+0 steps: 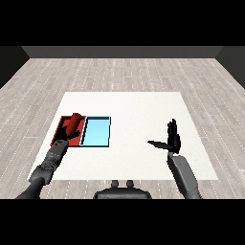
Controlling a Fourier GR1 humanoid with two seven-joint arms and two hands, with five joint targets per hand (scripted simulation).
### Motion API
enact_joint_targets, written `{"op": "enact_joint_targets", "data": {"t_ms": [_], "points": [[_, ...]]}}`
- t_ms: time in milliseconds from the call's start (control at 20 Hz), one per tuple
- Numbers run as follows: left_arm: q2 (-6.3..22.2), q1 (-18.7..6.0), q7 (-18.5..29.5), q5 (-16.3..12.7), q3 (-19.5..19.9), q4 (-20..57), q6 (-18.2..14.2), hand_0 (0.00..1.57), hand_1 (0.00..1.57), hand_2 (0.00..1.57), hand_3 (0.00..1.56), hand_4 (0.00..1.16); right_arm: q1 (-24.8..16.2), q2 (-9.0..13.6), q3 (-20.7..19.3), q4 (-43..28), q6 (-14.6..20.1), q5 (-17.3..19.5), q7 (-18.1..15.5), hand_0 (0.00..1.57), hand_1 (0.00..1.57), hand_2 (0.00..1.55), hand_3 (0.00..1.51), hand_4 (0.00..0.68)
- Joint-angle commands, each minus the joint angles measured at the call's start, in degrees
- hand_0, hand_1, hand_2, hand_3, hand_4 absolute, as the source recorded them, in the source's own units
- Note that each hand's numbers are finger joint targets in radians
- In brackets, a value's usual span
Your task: Pick the red can and put it in the red box
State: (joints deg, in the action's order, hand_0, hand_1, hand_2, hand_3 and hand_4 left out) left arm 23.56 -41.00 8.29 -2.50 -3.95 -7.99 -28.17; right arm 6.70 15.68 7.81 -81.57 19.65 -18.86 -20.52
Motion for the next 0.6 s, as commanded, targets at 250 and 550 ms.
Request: {"op": "enact_joint_targets", "data": {"t_ms": [250, 550], "points": [[3.1, 0.6, -4.3, -1.8, 2.9, 6.6, 7.8, 0.00, 0.00, 0.00, 0.00, 0.65, 0.8, -0.2, -2.5, 3.2, -2.1, -0.8, -3.1, 0.00, 0.00, 0.00, 0.00, 0.000], [4.1, -2.0, -6.1, 0.0, 1.5, 6.4, 7.2, 0.00, 0.00, 0.00, 0.00, 0.00, 1.8, -2.8, -1.8, 4.2, -2.1, -0.1, -4.8, 0.00, 0.00, 0.00, 0.00, 0.000]]}}
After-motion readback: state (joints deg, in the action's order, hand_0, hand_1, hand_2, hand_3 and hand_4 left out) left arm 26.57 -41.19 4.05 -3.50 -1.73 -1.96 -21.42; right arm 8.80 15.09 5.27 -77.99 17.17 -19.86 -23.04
